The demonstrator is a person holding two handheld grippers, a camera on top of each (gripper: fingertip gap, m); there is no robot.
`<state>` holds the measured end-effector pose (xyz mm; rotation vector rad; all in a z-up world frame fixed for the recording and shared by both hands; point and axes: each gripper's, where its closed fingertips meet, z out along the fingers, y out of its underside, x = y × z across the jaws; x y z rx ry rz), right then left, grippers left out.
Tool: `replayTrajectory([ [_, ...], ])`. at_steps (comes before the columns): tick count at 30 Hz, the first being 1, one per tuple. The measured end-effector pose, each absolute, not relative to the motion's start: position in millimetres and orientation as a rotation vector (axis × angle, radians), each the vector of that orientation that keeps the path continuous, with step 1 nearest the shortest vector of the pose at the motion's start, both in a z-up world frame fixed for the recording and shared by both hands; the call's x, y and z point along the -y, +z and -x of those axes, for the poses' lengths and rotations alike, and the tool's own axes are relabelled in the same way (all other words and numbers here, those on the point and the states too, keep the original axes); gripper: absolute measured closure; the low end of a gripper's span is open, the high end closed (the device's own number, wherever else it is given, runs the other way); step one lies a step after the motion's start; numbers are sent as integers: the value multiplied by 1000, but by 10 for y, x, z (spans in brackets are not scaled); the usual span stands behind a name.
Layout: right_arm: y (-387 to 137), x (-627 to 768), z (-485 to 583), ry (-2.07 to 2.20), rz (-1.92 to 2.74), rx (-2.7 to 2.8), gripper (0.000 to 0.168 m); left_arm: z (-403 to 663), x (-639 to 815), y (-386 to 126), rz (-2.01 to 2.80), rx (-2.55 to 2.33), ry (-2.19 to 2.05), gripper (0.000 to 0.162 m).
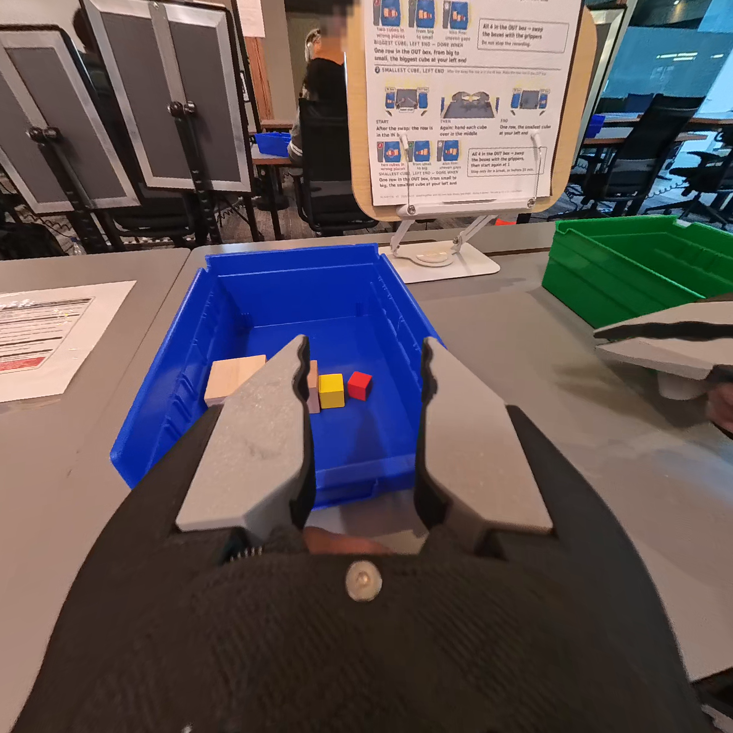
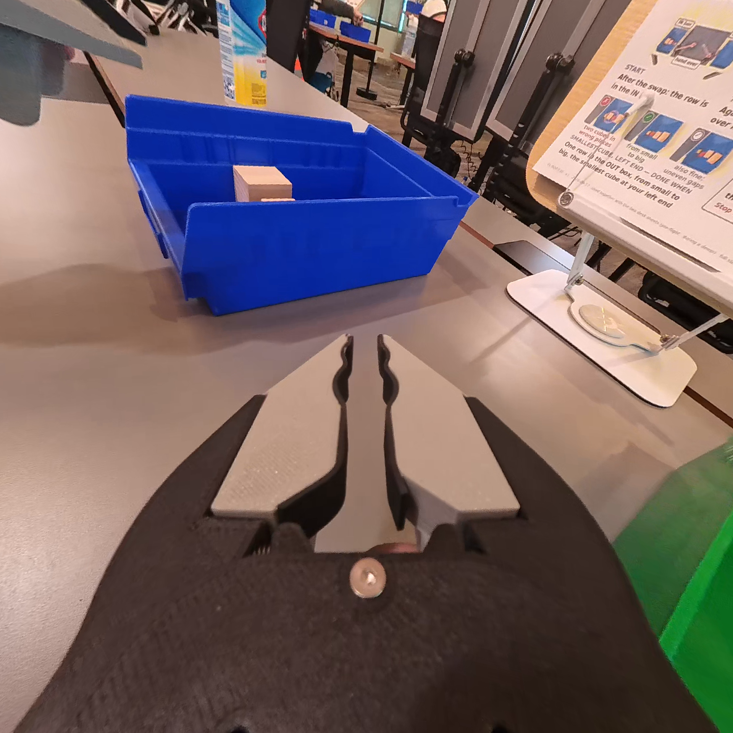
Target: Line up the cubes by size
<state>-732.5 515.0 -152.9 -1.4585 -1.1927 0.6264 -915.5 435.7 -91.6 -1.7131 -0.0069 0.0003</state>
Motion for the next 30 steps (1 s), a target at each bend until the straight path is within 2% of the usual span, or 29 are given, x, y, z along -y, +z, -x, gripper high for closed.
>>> replayTrajectory([
  [8,-1516,-5143,7326,634,1453,1188,150,9076,-4386,-965,1732,-27,-8,111],
  [25,-1469,-5120,7320,646,1429,1181,149,9086,-4394,-1015,1753,-39,17,113],
  [30,-1467,-5107,7326,652,1425,1183,149,9013,-4440,-1157,1814,-80,-2,104],
])
